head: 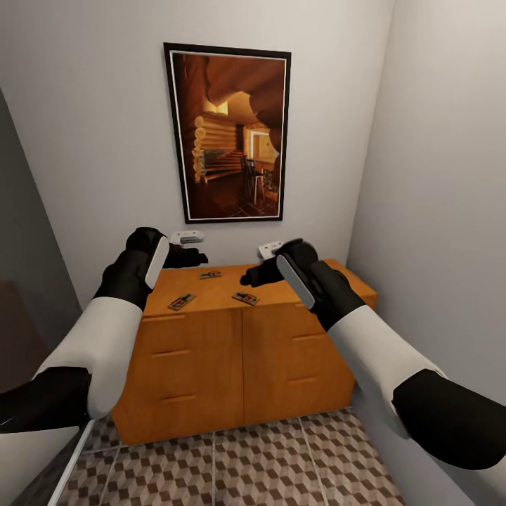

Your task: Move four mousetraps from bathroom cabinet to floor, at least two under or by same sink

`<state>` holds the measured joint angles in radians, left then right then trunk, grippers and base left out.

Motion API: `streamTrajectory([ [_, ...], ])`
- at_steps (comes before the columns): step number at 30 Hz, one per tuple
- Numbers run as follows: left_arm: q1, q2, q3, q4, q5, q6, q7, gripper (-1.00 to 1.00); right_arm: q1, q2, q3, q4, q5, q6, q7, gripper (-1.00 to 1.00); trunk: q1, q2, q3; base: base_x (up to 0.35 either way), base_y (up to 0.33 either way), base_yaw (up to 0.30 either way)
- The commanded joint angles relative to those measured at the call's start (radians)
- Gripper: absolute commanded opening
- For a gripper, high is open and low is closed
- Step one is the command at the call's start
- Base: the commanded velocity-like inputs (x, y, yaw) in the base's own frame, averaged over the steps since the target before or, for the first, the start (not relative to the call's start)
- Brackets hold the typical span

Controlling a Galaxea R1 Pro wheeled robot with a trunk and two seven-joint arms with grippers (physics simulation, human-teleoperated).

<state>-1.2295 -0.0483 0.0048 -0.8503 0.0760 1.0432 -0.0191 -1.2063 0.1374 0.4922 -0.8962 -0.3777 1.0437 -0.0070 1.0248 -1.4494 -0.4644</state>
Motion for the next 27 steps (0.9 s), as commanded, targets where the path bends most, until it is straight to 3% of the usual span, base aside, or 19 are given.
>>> streamTrajectory([
  [1, -0.001, 0.000, 0.000, 0.000, 0.005, 0.004, 0.002, 1.00, -0.001, -0.005, 0.000, -0.001, -0.007, 0.004, -0.001, 1.00, 0.000, -0.001, -0.001, 0.147, 0.000, 0.000],
  [11, -0.001, -0.001, 0.000, 0.002, 0.005, 0.004, 0.002, 1.00, -0.001, -0.031, -0.007, -0.004, -0.036, 0.004, -0.001, 1.00, 0.000, -0.001, -0.001, 0.217, 0.000, 0.000],
  [27, -0.001, -0.004, 0.000, 0.005, 0.005, 0.004, 0.001, 1.00, -0.001, -0.043, -0.009, -0.004, -0.034, 0.004, -0.002, 1.00, 0.000, -0.001, -0.001, 0.048, 0.000, 0.000],
])
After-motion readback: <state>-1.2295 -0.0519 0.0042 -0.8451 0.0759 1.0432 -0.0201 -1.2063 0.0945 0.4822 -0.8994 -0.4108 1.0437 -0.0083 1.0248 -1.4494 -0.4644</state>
